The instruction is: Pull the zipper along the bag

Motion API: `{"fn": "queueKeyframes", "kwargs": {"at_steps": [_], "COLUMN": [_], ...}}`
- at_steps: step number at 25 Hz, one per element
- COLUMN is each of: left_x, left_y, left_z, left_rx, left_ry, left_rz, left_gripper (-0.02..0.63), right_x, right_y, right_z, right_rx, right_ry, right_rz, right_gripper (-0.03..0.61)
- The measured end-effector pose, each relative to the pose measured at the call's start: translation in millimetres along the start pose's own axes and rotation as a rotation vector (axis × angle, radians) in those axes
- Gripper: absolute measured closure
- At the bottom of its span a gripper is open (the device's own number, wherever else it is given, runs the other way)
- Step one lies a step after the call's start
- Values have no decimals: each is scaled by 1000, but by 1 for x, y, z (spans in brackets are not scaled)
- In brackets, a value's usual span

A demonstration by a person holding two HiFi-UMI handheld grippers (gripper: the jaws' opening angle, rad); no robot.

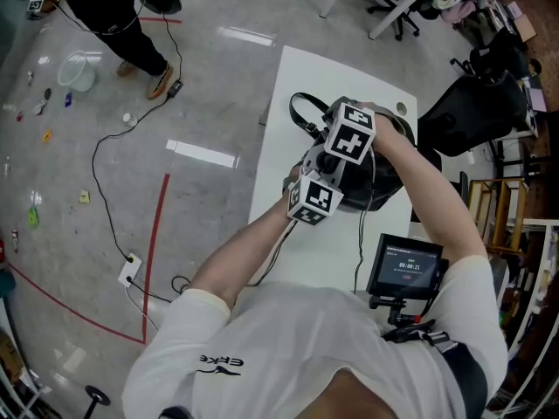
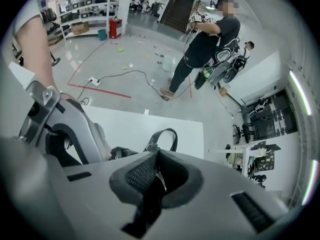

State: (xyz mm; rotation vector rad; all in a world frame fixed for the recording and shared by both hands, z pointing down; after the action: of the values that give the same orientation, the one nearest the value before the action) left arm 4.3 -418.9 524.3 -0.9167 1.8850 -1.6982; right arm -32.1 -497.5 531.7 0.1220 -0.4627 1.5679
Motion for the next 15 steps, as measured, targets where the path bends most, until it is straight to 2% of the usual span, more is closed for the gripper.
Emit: {"fn": "queueKeyframes", "kwargs": {"at_steps": [6,15], "left_x": [2,-5], "left_y": [-2,0], "left_z": [0,2], "left_rx": [8,16], "left_ry": [3,4], "left_rz": [1,9], "left_gripper": [609,609], "right_x": [9,12], "right_y": [-3,-8], "right_z": [10,4], "right_rx": [46,43], "right_ry": [51,47], "right_rz": [-2,4], "right_gripper": [560,560]}}
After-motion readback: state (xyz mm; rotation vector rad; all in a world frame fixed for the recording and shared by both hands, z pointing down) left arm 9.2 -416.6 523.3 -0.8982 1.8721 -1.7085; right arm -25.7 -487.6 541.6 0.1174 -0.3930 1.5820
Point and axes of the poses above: the fingertips, and each gripper's own axes: z forward along the fingers, x to its left, y out of its top, the point moved 2 cm from there along -z, backward along the fingers, and after that the axes turned 13 degrees about -x, right-handed, at the moved point
